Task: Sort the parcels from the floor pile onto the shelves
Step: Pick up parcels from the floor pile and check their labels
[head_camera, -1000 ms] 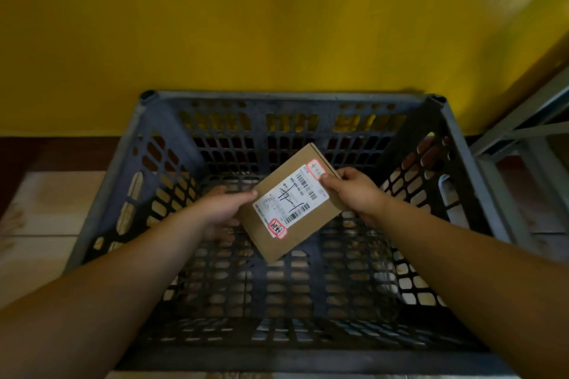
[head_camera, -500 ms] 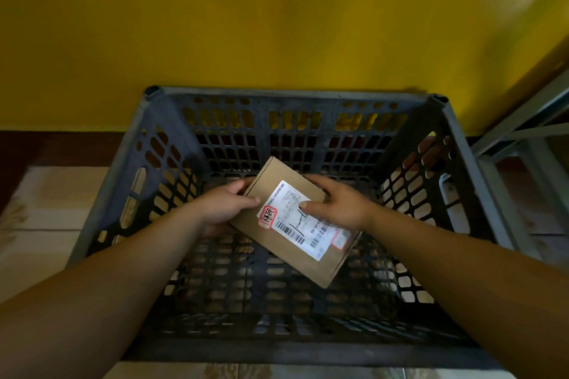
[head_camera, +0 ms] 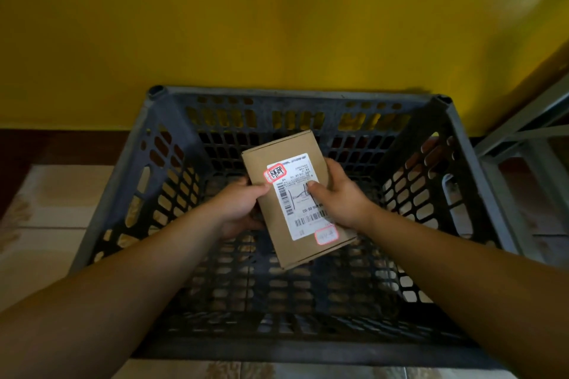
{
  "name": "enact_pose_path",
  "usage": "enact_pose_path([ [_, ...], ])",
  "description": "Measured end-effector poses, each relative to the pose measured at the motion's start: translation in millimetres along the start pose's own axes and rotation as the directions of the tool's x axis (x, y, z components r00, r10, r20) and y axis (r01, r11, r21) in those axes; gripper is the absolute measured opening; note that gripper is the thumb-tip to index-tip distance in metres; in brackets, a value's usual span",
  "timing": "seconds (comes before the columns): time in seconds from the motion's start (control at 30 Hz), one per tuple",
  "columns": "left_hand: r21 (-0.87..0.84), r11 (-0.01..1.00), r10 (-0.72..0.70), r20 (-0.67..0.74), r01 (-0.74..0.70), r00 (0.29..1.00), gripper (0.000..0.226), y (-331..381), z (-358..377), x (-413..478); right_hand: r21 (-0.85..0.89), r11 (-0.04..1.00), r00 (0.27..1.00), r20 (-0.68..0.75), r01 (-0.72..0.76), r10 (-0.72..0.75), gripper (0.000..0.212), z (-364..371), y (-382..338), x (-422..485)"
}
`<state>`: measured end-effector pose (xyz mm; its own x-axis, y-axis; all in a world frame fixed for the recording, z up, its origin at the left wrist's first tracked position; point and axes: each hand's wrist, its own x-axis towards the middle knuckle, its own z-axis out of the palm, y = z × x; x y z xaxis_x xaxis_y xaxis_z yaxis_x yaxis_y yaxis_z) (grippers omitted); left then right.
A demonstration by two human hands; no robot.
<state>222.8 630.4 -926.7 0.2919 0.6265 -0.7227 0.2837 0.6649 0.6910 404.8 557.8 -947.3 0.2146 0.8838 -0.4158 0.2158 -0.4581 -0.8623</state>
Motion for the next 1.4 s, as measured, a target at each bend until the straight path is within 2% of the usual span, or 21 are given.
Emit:
enact_pose_path([
  [0.17,0.079,0.997,-0.018,0.014,0.017,1.0,0.023,25.8,5.7,-34.7,0.053,0.998,0.993,-0.11,-0.035,0.041,0.066,-9.7,-36.8,-28.9],
  [0.3,0.177,0.984,0.017,0.003,-0.017,1.0,0.052,60.2,16.1,-101.9,0.187,0.98,0.975,-0.195,-0.07,0.107,0.064,-28.8,-92.1,-73.4],
  [0.4,0.184,0.983,0.011,0.036,-0.018,0.999,0.055,95.1,21.9,-171.8,0.214,0.975,0.959,-0.256,-0.064,0.12,0.063,-49.9,-152.9,-112.7],
  [0.5,0.183,0.982,0.033,0.09,-0.049,0.995,0.043,142.4,25.5,-251.4,0.249,0.968,0.946,-0.301,-0.043,0.119,0.062,-71.4,-220.9,-162.8],
  [0.6,0.154,0.986,0.055,0.069,-0.065,0.996,0.035,195.7,27.1,-337.7,0.265,0.964,0.941,-0.323,-0.014,0.102,0.057,-93.3,-293.5,-224.0],
  [0.7,0.219,0.969,0.108,0.035,-0.113,0.994,0.061,241.5,29.3,-428.1,0.267,0.963,0.94,-0.332,0.014,0.079,0.053,-116.9,-366.4,-297.5],
  [0.8,0.278,0.937,0.208,0.046,-0.212,0.977,0.061,275.6,34.7,-511.1,0.269,0.962,0.919,-0.39,0.05,0.061,0.058,-139.0,-427.2,-374.5],
  [0.9,0.353,0.883,0.281,0.128,-0.308,0.951,0.062,295.1,47.0,-579.0,0.287,0.952,0.872,-0.487,0.108,0.048,0.058,-153.9,-469.4,-447.1],
  [1.07,0.408,0.797,0.357,0.277,-0.445,0.892,0.066,306.5,72.3,-677.0,0.287,0.939,0.752,-0.658,0.189,0.05,0.063,-169.7,-504.8,-561.5],
  [1.23,0.419,0.722,0.37,0.439,-0.551,0.819,0.066,300.4,120.2,-755.2,0.215,0.946,0.635,-0.773,0.243,0.012,0.062,-198.6,-512.9,-672.3],
  [1.4,0.375,0.676,0.37,0.572,-0.634,0.732,0.07,274.8,199.4,-821.1,0.21,0.935,0.531,-0.847,0.285,0.028,0.054,-245.5,-491.6,-776.2],
])
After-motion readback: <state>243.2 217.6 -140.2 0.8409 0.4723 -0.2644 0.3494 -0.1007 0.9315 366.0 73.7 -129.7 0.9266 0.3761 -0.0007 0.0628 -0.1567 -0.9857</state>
